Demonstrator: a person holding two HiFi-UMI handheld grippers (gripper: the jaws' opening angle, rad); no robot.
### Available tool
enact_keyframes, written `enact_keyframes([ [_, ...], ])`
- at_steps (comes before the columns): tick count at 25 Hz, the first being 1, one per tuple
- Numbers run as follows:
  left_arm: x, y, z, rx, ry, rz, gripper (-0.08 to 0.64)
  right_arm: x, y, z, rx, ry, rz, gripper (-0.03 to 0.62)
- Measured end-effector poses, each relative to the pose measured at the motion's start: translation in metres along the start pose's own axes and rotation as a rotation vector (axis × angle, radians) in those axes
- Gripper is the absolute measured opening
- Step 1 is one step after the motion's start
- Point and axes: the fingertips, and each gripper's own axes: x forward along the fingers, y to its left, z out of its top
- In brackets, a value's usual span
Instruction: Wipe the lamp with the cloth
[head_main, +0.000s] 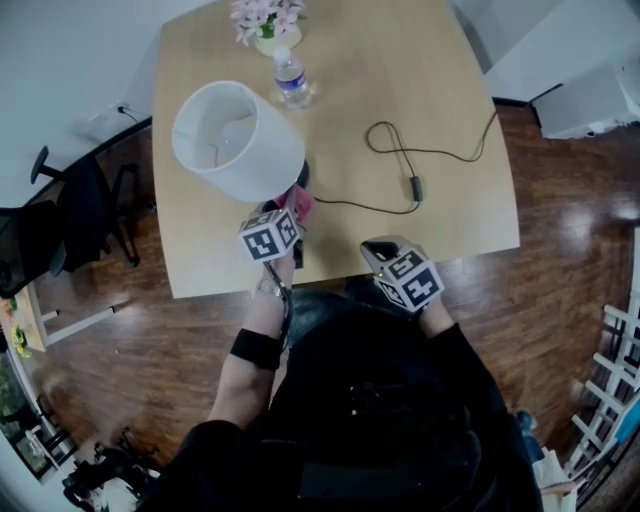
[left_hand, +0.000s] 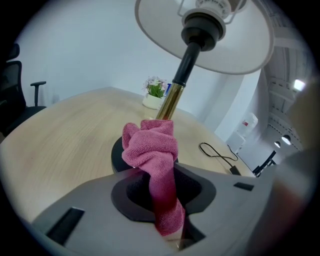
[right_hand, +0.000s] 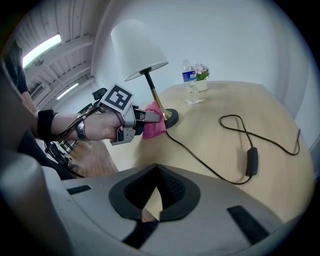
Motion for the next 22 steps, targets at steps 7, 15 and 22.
enact_keyframes([
  [7, 0.013, -0.023, -0.001, -0.013, -0.012, -0.023, 0.101, 0.0, -0.002, -0.002, -0.006, 0.008, -0.005, 0.005],
  [15, 0.03, -0.045, 0.014, -0.015, -0.037, -0.012, 0.101, -0.004, -0.008, -0.006, -0.023, 0.01, -0.021, 0.005],
  [22, 0.016, -0.043, 0.005, 0.036, 0.022, 0.027, 0.101, -0.011, -0.018, 0.0, -0.011, -0.02, -0.045, 0.005],
])
